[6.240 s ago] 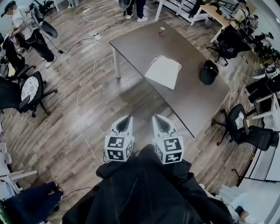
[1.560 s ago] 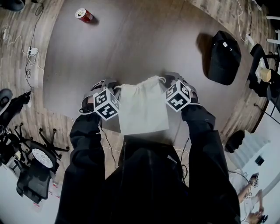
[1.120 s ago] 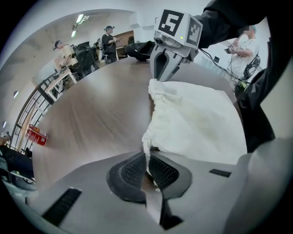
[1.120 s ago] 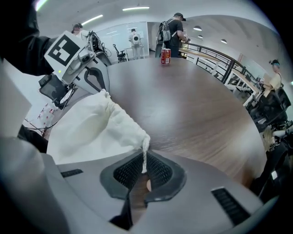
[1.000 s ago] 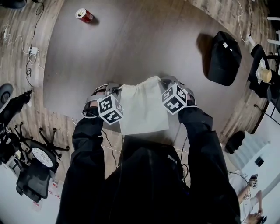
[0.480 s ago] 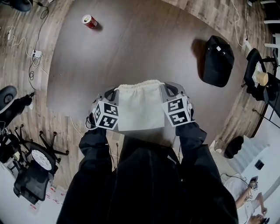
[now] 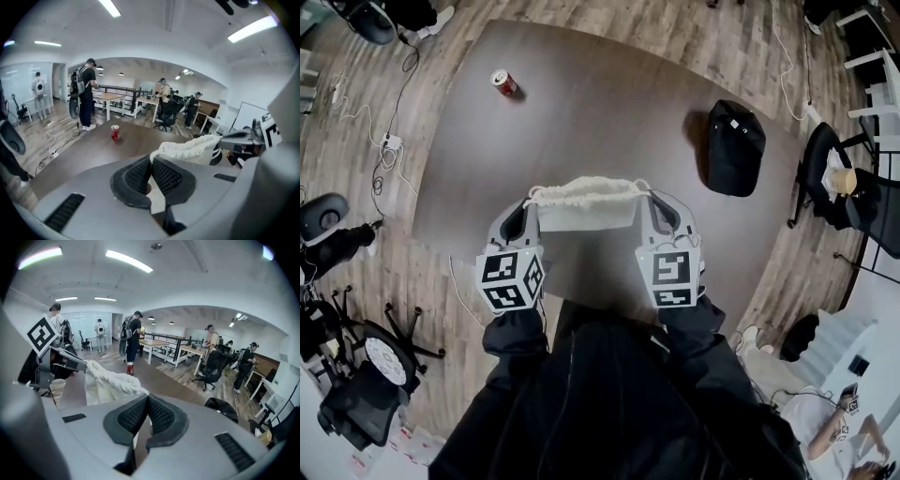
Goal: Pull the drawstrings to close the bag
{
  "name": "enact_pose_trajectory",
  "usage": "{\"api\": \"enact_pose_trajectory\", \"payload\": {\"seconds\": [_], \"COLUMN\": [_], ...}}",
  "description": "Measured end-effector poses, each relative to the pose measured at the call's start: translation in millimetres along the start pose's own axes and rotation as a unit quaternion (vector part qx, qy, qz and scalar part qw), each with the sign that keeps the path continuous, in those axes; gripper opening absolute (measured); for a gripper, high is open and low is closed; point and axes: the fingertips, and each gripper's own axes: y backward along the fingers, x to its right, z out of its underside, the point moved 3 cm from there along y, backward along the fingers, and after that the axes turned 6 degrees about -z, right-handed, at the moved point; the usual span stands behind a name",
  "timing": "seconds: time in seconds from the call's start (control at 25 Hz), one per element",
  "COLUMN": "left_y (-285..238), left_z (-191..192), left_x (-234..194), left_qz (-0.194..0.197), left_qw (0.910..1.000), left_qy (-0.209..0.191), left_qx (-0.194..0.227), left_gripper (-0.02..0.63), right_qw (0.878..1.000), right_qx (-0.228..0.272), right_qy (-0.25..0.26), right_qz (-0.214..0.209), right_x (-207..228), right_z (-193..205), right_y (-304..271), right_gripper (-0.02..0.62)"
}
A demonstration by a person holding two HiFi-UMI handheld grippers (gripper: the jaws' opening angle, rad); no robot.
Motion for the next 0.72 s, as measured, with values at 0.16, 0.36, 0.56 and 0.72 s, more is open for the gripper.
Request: {"api": "enact_pose_trajectory", "payload": {"seconds": [0.16, 0.36, 0.56, 0.72], "left_y": [33.1, 66.3, 92.3, 108.9], "left_z": [-33.7, -66.2, -82.2, -86.9], "left_x": [0.1, 1.8, 6.2, 1.3], "left_qz": [-0.015, -0.031, -0.041, -0.048], "left_qw": [0.9977, 0.9921, 0.9863, 0.9820], "left_qy": [0.035, 0.058, 0.075, 0.091], "left_qx": [0.056, 0.106, 0.141, 0.158], "left_gripper": [0.032, 0.032, 0.032, 0.032], "right_qw": [0.999, 0.996, 0.992, 0.990], "right_qx": [0.039, 0.072, 0.097, 0.108], "right_qy": [-0.013, -0.025, -0.035, -0.033], "right_qz": [0.025, 0.051, 0.073, 0.087], "right_x": [-0.2, 9.3, 17.9, 15.7], "right_z": [-27.9, -50.4, -65.6, -68.5], "right_y": [28.3, 57.9, 78.8, 92.3], "right_gripper": [0.023, 0.023, 0.023, 0.023]}}
